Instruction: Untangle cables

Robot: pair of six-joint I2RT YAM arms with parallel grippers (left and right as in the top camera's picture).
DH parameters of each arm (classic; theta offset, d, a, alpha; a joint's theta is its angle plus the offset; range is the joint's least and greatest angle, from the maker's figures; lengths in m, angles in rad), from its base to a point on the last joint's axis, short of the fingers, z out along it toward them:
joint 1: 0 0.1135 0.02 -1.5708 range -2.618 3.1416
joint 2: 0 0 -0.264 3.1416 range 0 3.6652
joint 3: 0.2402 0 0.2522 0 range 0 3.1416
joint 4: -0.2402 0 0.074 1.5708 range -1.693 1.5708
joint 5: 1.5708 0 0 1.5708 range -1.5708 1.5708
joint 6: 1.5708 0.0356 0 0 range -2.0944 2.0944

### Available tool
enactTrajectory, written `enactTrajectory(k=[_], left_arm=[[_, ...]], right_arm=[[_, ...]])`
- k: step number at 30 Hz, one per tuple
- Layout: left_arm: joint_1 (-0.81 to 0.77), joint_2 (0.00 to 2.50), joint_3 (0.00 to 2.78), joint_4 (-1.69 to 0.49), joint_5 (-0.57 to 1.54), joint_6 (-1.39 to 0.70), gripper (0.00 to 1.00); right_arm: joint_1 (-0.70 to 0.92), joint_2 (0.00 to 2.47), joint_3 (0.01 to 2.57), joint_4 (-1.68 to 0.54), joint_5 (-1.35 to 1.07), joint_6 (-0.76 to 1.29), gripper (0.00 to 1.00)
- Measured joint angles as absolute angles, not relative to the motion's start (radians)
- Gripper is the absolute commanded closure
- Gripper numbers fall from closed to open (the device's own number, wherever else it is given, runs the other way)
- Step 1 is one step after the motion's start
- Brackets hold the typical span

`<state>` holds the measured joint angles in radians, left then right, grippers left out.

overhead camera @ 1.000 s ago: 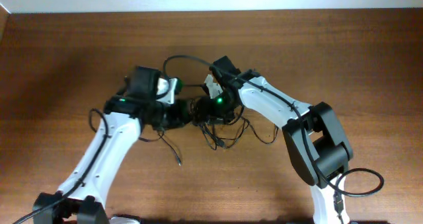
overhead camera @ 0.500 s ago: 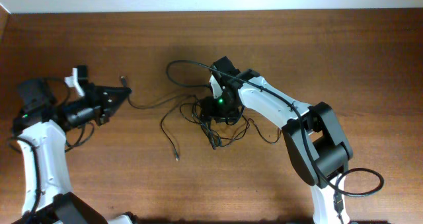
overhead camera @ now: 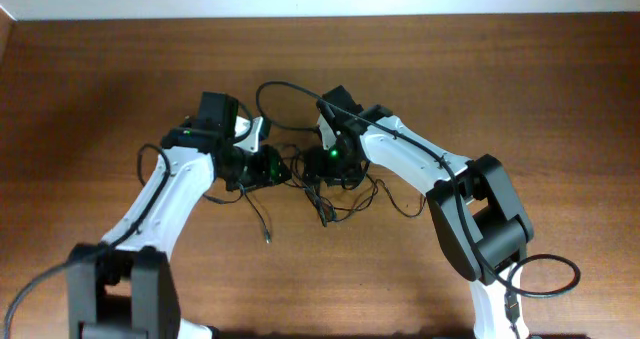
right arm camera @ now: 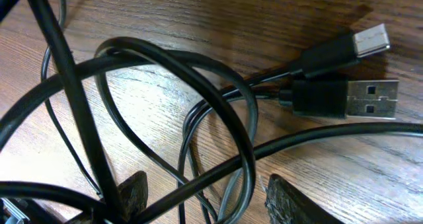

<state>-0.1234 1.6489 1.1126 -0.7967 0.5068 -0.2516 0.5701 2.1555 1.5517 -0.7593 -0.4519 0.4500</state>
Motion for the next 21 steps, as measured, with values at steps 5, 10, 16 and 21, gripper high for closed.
enactTrajectory(k=[5,10,16,21], left_arm=[[-0.122,1.721,1.113,-0.728,0.496,-0.271,0.96],[-0.111,1.723,1.113,-0.71,0.501,-0.28,1.0],[-0.078,1.568,1.152,-0.818,0.565,-0.281,1.0],[0.02,1.245,1.246,-0.854,0.602,-0.357,1.0]], right_arm=[[0.57,2.156,1.552,-0.759,-0.449,0.449,0.42],[0.57,2.156,1.552,-0.759,-0.449,0.45,0.42],[0.582,2.153,1.558,-0.743,-0.507,0.448,0.43],[0.583,2.147,1.565,-0.743,-0.533,0.45,0.43]])
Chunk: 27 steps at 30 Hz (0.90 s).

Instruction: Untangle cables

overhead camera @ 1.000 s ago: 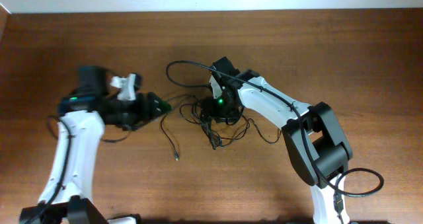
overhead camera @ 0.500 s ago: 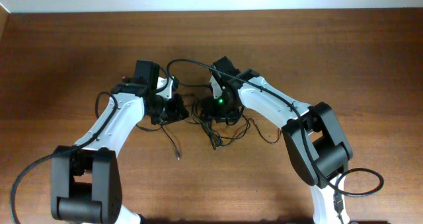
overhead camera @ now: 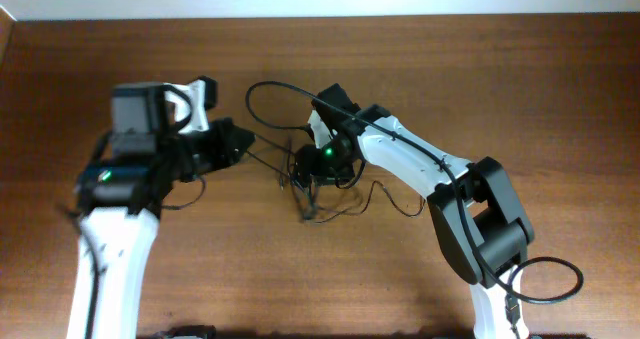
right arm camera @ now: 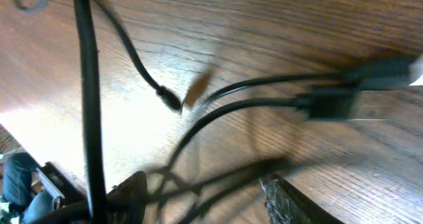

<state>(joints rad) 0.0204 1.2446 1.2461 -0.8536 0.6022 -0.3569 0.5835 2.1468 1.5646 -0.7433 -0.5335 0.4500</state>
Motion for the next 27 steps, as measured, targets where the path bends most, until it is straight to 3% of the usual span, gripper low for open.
enactTrajectory(k=[9,18,21,23,27], left_arm=[[0.205,1.122,1.569,-0.982,0.678,-0.387,1.0],[0.311,1.341,2.033,-1.286,0.693,-0.339,1.0],[0.358,1.434,2.19,-1.409,0.693,-0.296,1.0],[0.388,1.478,2.27,-1.473,0.693,-0.275,1.0],[0.405,1.487,2.321,-1.54,0.654,-0.241,1.0]], right_arm=[[0.584,2.125,1.575,-0.747,-0.556,0.453,0.43],[0.584,2.125,1.573,-0.759,-0.513,0.453,0.42],[0.584,2.125,1.573,-0.759,-0.511,0.453,0.37],[0.584,2.125,1.574,-0.759,-0.525,0.449,0.24],[0.536,2.119,1.604,-0.859,-0.634,0.385,0.18]])
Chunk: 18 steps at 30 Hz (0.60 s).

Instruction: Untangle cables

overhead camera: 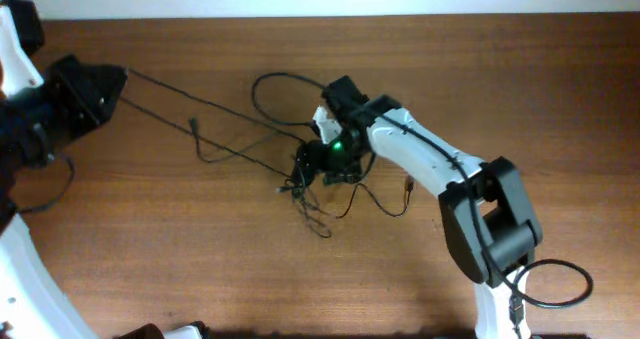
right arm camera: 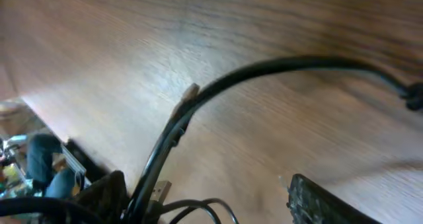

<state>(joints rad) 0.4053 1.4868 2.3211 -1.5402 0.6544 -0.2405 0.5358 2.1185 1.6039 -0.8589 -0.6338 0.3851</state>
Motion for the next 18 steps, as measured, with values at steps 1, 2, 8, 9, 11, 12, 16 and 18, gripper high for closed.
enactTrajectory(k=[1,2,8,9,11,12,16,18], left_arm=[[0.406,1.487,2.326,-1.568,0.644,-0.23,1.0],[0.407,1.489,2.328,-1.613,0.632,-0.215,1.0],[0.407,1.548,2.33,-1.687,0.602,-0.129,1.0],[0.407,1.557,2.323,-1.687,0.599,-0.122,1.0],[0.407,1.559,2.311,-1.687,0.597,-0.118,1.0],[0.407,1.559,2.294,-1.687,0.597,-0.115,1.0],[0.407,1.56,2.197,-1.67,0.594,-0.112,1.0],[0.407,1.56,2.142,-1.632,0.594,-0.111,1.0]], right_arm=[[0.524,2.107,1.608,-0.887,-0.635,0.366,0.15],[0.514,2.088,1.608,-0.912,-0.635,0.348,0.12],[0.44,1.961,1.634,-0.989,-0.682,0.208,0.05],[0.409,1.961,1.634,-0.996,-0.72,0.192,0.07],[0.369,1.961,1.634,-0.998,-0.755,0.178,0.09],[0.361,1.961,1.634,-1.001,-0.758,0.176,0.11],[0.381,1.961,1.634,-1.018,-0.757,0.172,0.17],[0.403,1.961,1.632,-1.018,-0.746,0.173,0.16]])
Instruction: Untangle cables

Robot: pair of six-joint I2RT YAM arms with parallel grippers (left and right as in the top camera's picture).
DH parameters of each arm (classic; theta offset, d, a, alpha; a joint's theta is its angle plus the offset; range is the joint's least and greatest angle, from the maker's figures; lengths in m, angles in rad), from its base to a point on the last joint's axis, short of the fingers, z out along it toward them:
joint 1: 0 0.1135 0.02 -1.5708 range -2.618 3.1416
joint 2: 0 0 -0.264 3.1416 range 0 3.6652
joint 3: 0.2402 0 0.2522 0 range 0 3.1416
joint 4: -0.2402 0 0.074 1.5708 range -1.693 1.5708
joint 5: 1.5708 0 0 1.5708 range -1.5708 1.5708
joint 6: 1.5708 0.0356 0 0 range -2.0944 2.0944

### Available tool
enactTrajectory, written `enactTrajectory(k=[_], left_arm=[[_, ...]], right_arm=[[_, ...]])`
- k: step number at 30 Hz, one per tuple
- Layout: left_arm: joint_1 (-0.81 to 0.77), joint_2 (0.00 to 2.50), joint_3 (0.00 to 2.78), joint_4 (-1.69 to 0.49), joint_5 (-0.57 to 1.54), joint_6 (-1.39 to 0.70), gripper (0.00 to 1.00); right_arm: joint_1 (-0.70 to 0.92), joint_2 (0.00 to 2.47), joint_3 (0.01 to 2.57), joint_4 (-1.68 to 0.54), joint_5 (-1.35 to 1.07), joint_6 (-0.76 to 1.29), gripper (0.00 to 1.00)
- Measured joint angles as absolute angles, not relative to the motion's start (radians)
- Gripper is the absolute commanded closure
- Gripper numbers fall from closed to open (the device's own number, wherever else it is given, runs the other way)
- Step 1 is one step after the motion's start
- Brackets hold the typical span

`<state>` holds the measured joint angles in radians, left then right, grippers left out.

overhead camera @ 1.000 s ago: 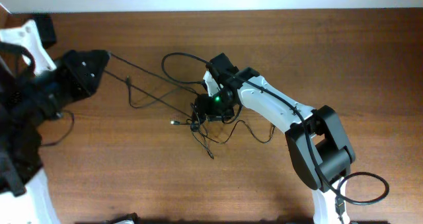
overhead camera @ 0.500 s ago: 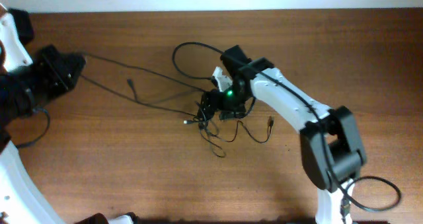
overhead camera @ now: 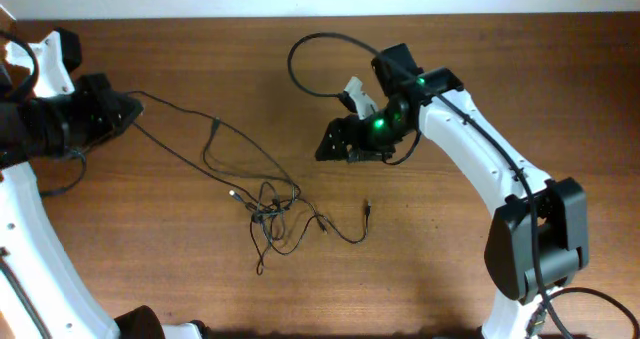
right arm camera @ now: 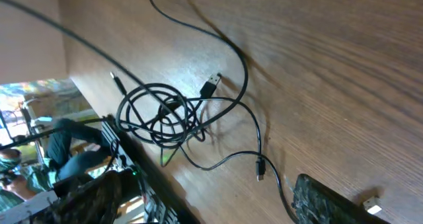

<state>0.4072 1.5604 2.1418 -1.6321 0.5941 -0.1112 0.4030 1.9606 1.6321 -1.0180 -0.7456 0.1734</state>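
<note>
A bunch of thin black cables (overhead camera: pixel 270 214) lies knotted left of the table's middle, with one strand trailing right to a small plug (overhead camera: pixel 368 209). In the right wrist view the knot (right arm camera: pixel 162 112) shows a USB plug (right arm camera: pixel 211 85) and a small plug (right arm camera: pixel 260 171) beside it. One long strand (overhead camera: pixel 215 127) runs from the knot up to my left gripper (overhead camera: pixel 122 109), which is shut on it at the far left. My right gripper (overhead camera: pixel 335 144) hangs open above the table, right of the knot; its fingers (right arm camera: pixel 327 201) stand wide apart around nothing.
A thick black lead (overhead camera: pixel 300 54) loops out from my right arm's wrist over the back of the table. The table's front edge (right arm camera: pixel 142 184) runs just beyond the knot in the right wrist view, with a room and people past it.
My right gripper was down on the knot with a cable between its fingers; now it is raised, further right and clear of it. The knot has moved left and toward the front.
Both grippers were together on the knot at the table's middle. Then my left gripper was further left with a strand in it, then at the far left with that strand stretched. By now the knot is looser and lies free of my right gripper.
</note>
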Motion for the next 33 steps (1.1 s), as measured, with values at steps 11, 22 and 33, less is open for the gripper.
enactTrajectory(k=[11,22,33], left_arm=[[0.316,1.56,2.064,-1.374,0.709,-0.136,1.0],[0.346,1.561,2.061,-1.146,1.109,-0.335,1.0],[0.345,1.561,2.061,-1.159,1.123,-0.338,1.0]], right_arm=[[0.48,1.961,1.631,-1.024,-0.786,0.075,0.17],[0.485,1.961,1.63,-0.907,-0.886,0.104,0.21],[0.576,1.961,1.63,-0.833,-0.735,0.212,0.27]])
